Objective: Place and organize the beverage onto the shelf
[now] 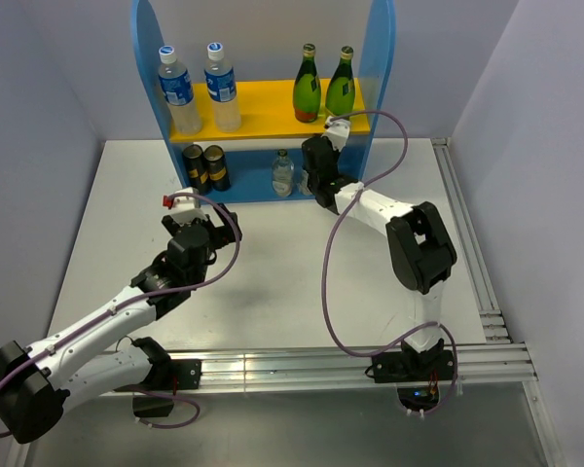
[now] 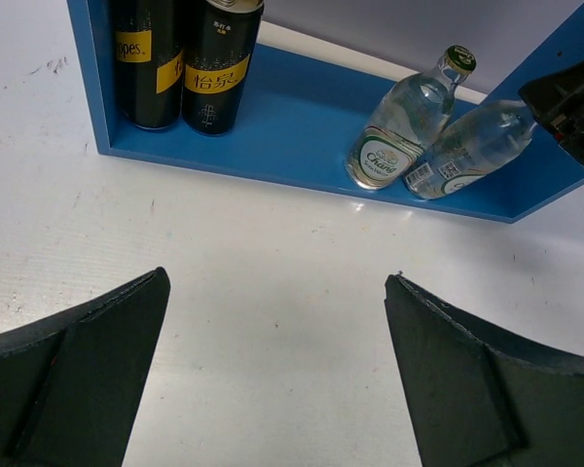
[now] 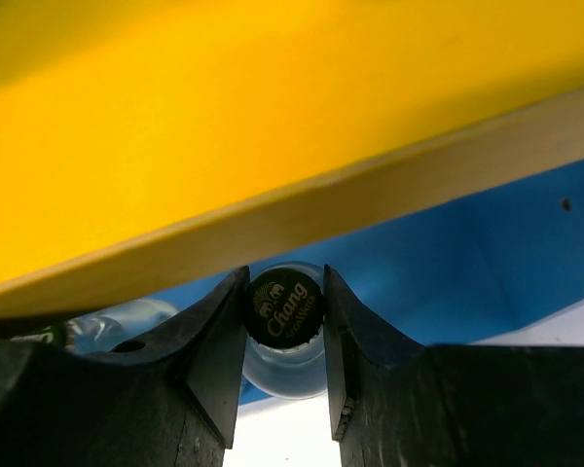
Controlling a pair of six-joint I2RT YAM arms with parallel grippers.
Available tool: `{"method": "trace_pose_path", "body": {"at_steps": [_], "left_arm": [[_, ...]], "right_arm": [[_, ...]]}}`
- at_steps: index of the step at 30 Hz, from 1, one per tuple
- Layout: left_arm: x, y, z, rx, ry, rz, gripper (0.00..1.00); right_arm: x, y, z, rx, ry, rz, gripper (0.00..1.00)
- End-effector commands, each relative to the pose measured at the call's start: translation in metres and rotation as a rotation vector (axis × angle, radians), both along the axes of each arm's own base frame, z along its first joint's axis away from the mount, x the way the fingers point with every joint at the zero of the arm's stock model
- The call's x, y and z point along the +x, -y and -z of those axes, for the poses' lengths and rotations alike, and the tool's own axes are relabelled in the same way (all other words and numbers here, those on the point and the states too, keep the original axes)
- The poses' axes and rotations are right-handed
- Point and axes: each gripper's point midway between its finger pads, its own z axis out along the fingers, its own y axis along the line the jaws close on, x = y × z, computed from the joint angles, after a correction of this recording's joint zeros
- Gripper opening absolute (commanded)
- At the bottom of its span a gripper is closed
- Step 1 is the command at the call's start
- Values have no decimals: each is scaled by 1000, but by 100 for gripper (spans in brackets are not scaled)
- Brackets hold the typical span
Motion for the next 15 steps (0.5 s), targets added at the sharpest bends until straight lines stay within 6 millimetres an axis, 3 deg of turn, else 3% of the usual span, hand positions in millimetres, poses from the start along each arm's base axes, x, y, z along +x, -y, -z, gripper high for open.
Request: {"method": "trace_pose_path", "body": {"at_steps": [1, 4, 5, 6, 8, 9, 15], "left_arm": [[3, 1, -12, -40, 36, -6, 99], [2, 0, -13, -42, 42, -7, 99], [2, 1, -13, -42, 42, -5, 99], [3, 1, -13, -44, 43, -5, 99], [3, 1, -13, -44, 42, -4, 99], [3, 1, -13, -46, 43, -2, 99], [1, 0, -18, -58, 49, -1, 99]], "right_arm": [[15, -16, -12, 55, 54, -22, 0], [14, -17, -10, 8, 38, -31, 1], [13, -16, -10, -11, 35, -22, 13], [12, -16, -9, -38, 32, -24, 43], [10, -18, -11, -60, 40, -18, 61], [8, -20, -10, -80, 37, -26, 95], [-4, -18, -12, -132, 38, -11, 100]]}}
